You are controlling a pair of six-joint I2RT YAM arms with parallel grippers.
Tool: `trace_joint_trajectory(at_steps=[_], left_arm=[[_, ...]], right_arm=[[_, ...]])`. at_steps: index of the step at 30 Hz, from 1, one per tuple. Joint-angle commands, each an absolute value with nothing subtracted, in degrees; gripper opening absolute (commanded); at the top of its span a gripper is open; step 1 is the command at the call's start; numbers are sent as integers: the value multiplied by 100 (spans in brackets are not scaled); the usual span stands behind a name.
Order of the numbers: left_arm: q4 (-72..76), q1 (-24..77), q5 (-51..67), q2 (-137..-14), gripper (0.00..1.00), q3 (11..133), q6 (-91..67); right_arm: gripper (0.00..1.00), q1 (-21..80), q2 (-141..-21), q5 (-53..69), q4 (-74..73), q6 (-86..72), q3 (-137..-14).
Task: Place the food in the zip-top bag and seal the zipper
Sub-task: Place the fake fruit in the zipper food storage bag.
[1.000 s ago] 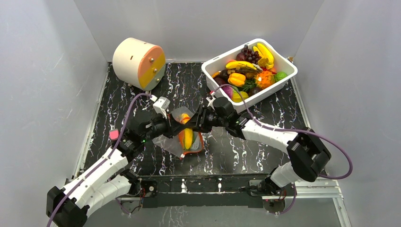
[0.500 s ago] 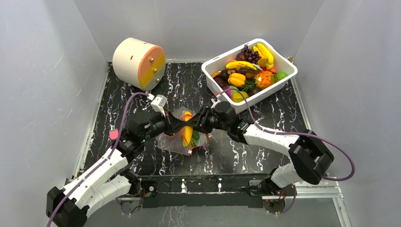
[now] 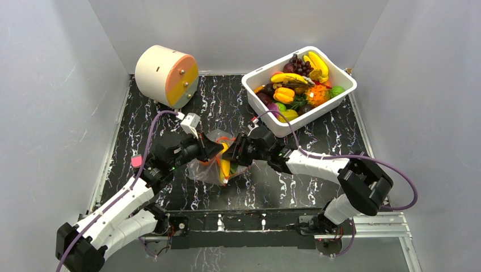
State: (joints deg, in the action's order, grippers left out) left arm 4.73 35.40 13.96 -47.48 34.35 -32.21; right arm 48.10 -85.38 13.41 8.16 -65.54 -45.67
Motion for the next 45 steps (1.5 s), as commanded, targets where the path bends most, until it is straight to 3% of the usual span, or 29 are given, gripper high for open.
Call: trace_joint_trajectory(at_steps=[1,10,28,33,39,45], left_arm=[[801,3567,1366,-4709,0,3443,-3244],[624,3568,1261,-4640,0,3407,-3135],[-289,3567,689,-4550,0,3609,-2518],[-433,3568,564,-4515,0,3621,-2390],[-642,3568,569,-4527,0,3690,-2227],[-1332,3568,535,-4814,0,4074,-2081]], right_arm=[[41,4866,-8610,1365,985,-6348,-4864],[54,4879,-8447,1341,722,-5708,-5072],[47,4882,-7670,2407,32,-3967,-5288],[47,4878,-7116,1896,-360,-3304,-5315],[46,4872,-6558,261,-705,-2459,-5396],[49,4856,-6694,-1062,-1454,-1458,-6280]])
